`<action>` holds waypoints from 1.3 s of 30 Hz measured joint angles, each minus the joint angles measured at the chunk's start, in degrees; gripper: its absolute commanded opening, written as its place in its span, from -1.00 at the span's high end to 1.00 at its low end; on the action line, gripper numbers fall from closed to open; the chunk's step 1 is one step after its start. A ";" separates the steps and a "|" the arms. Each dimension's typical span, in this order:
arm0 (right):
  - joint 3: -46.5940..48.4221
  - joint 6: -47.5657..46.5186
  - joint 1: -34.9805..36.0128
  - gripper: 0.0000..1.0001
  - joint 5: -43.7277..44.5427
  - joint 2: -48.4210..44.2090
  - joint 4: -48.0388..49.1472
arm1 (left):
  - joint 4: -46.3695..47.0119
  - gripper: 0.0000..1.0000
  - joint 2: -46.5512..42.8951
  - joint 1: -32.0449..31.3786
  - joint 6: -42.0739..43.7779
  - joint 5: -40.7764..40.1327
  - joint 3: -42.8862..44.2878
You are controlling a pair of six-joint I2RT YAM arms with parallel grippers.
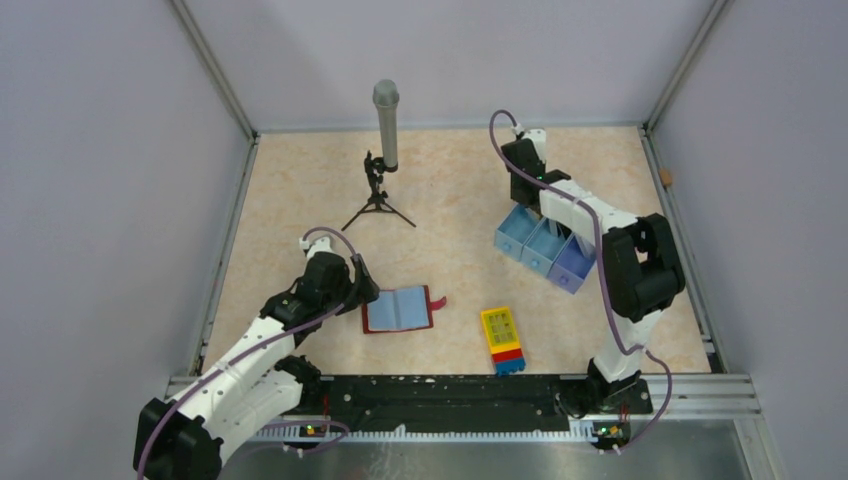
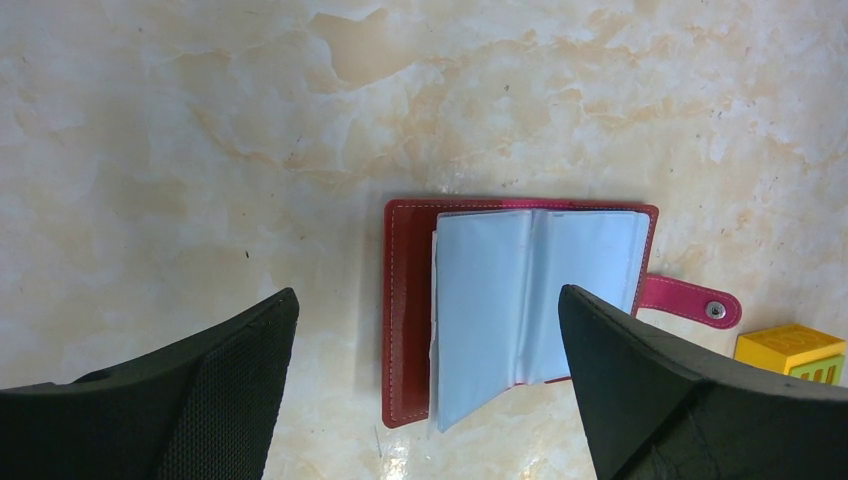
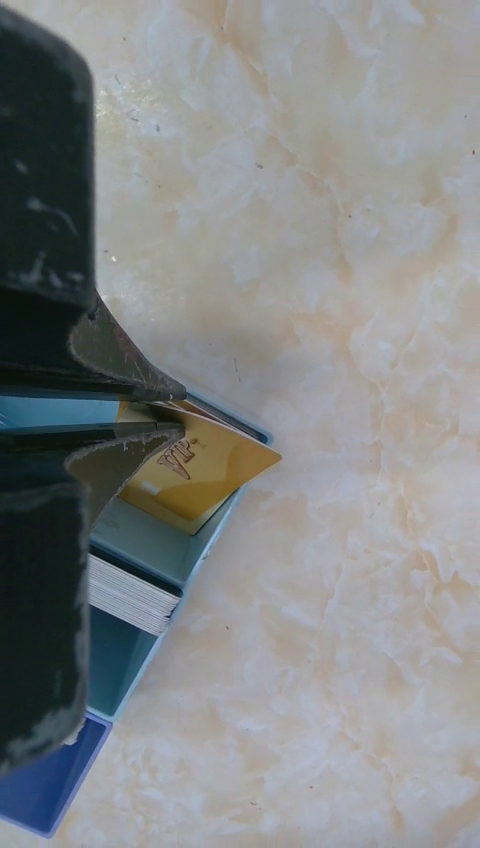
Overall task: Put the credit cards into the card holder
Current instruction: Pick up the credit card from the storage box.
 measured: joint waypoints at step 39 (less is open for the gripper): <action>-9.86 -5.46 3.67 1.00 -53.79 -32.17 -8.83 | 18.86 -0.97 -1.66 -1.40 12.09 36.85 8.09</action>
